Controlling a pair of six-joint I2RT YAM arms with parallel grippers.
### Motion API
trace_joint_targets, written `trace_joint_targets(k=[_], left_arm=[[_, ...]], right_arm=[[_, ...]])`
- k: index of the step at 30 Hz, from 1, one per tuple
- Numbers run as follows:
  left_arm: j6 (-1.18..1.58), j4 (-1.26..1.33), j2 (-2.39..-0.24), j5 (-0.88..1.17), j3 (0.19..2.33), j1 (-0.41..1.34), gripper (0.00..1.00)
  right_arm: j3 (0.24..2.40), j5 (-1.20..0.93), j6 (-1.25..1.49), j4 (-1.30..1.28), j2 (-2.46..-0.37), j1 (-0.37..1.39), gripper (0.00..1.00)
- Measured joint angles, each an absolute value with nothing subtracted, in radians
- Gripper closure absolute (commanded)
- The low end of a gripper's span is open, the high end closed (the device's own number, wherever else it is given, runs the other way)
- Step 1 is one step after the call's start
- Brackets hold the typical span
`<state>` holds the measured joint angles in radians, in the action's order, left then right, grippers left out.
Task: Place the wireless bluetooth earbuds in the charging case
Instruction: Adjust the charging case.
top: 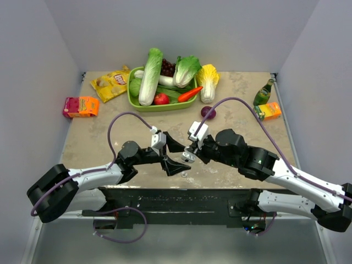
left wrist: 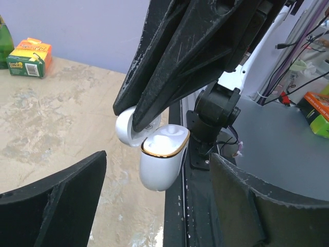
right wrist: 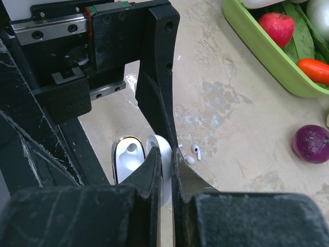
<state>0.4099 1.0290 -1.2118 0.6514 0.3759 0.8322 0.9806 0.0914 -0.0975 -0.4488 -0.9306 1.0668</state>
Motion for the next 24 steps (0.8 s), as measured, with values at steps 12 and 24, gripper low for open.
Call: trace_joint_targets(k=[12, 24], left_arm=[[0.397, 1.036, -1.245, 0.644, 0.381, 0.832, 0.35], [0.4, 1.084, -1.261, 0.653, 0.386, 0.832, 0.46]], right_arm=[[0.982, 0.058, -0.097, -0.44, -0.957, 1.067, 1.0], [0.982, 0.06, -0.097, -0.432, -0.957, 1.067, 1.0]])
